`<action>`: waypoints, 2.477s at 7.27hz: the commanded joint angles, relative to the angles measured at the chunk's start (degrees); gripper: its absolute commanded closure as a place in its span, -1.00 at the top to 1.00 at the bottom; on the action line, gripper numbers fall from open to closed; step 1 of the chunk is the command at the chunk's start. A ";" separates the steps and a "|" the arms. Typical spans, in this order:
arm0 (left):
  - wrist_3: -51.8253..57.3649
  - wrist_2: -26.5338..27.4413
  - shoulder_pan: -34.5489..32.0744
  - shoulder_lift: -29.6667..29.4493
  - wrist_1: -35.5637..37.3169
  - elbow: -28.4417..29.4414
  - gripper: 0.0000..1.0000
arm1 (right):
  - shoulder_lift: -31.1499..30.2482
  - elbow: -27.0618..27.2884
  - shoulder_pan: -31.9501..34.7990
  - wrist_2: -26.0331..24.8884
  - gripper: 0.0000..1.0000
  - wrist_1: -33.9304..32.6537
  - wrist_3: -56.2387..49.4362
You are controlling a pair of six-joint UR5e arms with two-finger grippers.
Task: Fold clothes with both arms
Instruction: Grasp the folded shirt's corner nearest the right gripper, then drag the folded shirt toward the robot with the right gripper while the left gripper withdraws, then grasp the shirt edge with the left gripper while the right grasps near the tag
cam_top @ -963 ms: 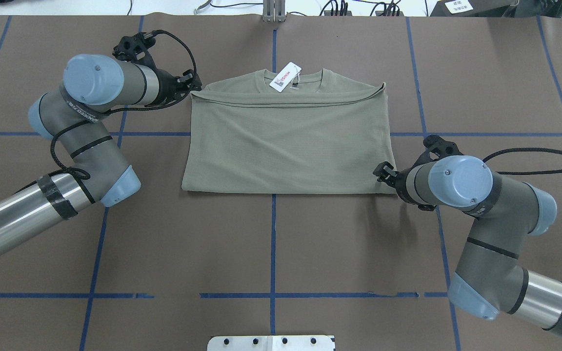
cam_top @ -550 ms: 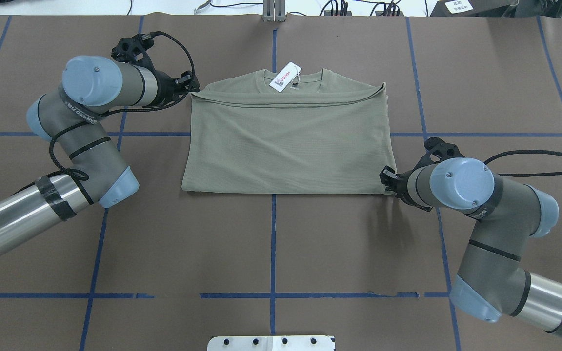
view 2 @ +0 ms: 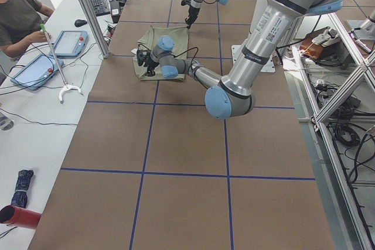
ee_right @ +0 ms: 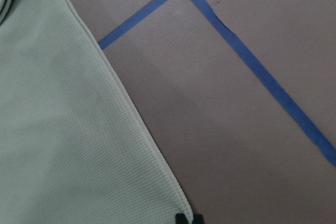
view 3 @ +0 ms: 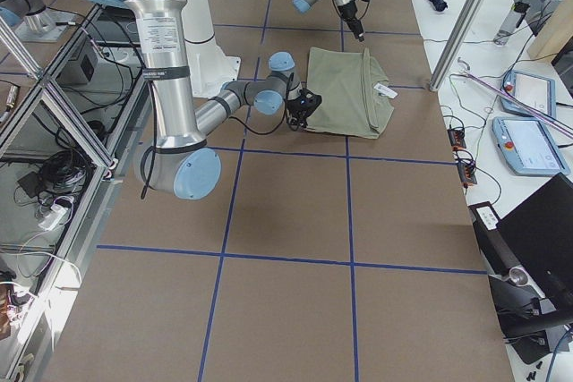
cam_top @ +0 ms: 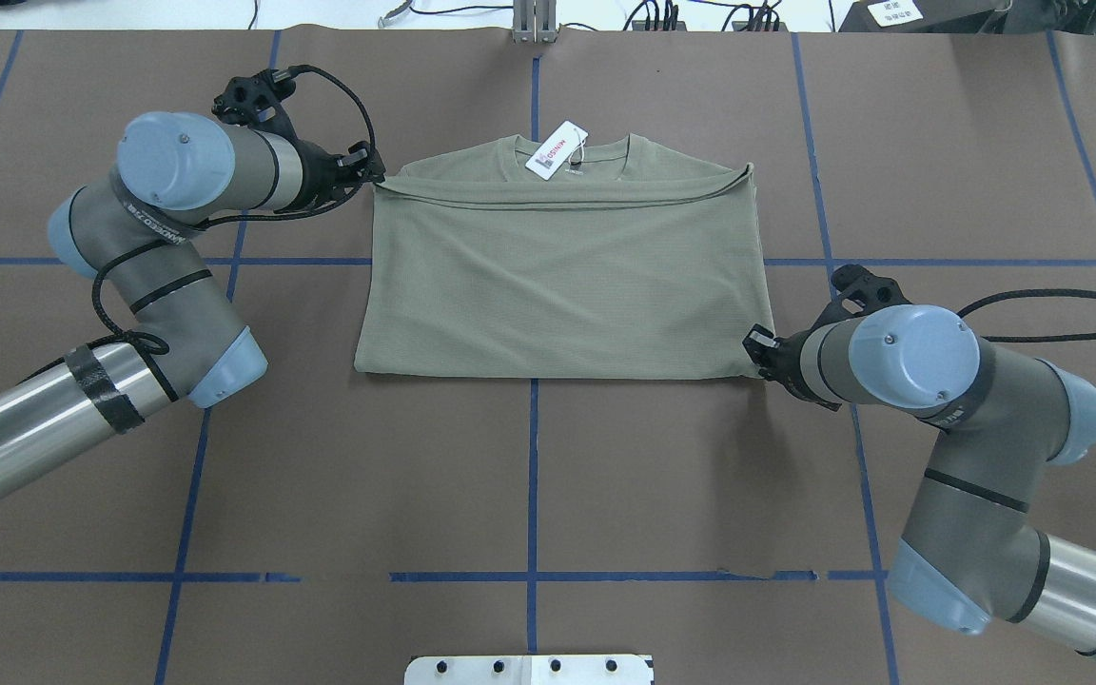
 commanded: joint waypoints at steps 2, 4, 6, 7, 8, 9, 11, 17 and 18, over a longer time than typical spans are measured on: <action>-0.76 -4.15 0.03 1.57 0.49 -6.31 0.44 | -12.78 14.06 -3.07 10.41 -1.00 -0.47 0.46; -3.72 -10.23 0.29 9.37 0.49 -17.09 0.46 | -19.04 21.37 -12.89 15.35 -1.00 -0.47 4.73; -12.76 -13.93 2.56 9.93 0.67 -22.92 0.46 | -19.66 25.16 -26.77 15.55 -1.00 -0.64 13.71; -15.15 -13.59 4.84 10.19 0.67 -24.17 0.52 | -20.11 25.00 -32.14 14.77 0.98 -0.73 13.91; -16.74 -13.59 5.90 10.19 0.67 -24.27 0.54 | -20.20 25.00 -33.67 13.89 1.00 -0.91 13.91; -18.32 -13.50 7.22 10.19 0.67 -24.35 0.56 | -20.11 25.00 -34.21 12.75 1.00 -0.91 13.91; -21.58 -13.07 11.51 10.11 5.46 -24.27 0.60 | -19.41 25.17 -26.55 10.72 1.00 -0.91 13.91; -21.42 -9.11 17.87 7.30 9.02 -17.95 0.34 | 1.93 6.73 2.69 10.89 1.00 -0.82 -2.16; -21.33 -9.11 17.78 6.42 9.11 -17.33 0.29 | 1.95 6.19 2.61 10.72 1.00 -0.82 -2.17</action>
